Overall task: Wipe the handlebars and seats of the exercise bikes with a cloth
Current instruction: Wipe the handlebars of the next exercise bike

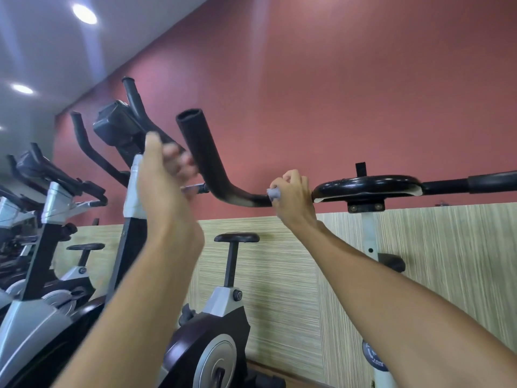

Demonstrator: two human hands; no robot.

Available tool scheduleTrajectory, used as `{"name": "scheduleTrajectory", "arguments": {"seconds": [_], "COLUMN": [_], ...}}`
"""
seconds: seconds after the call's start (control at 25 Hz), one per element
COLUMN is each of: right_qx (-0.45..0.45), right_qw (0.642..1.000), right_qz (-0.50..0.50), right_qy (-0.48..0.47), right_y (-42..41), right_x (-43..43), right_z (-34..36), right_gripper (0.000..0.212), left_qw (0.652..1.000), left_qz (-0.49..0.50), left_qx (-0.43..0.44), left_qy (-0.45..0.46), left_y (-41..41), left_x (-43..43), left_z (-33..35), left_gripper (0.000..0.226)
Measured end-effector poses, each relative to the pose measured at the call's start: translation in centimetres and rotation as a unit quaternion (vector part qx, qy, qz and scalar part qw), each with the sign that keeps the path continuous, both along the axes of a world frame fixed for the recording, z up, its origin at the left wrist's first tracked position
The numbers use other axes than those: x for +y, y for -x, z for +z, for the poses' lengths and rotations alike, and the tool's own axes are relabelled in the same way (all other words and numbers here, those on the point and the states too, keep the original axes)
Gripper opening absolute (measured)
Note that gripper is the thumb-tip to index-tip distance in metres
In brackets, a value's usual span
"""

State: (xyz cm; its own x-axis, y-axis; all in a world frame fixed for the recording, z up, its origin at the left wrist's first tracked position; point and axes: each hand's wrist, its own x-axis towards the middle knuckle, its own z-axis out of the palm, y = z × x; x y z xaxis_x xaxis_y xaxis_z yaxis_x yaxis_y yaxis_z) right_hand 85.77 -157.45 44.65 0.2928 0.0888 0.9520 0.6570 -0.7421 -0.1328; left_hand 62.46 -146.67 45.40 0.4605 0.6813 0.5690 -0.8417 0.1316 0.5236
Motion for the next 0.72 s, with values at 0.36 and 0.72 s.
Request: {"name": "scheduleTrajectory", "arguments": {"seconds": [0.36,0.72], "right_qx": [0.102,0.303], "right_qw": [0.927,0.813], "right_qz": [0.314,0.475], "right_qy": [-0.178,-0.150], "right_y": [8.3,12.6], "right_x": [-1.0,-4.2], "right_z": [-6.8,-10.3], "right_gripper": [0.028,0.037], "left_qw": [0.968,0.936], "left_qz": [-0.125,-0.163], "left_qx": [0.188,0.175], "left_qy": [-0.110,-0.260], "left_y": [-8.0,-7.8], "left_x": [-4.5,-5.0], "left_z": [-9.3,-11.4], "left_gripper": [0.037,0.043]}}
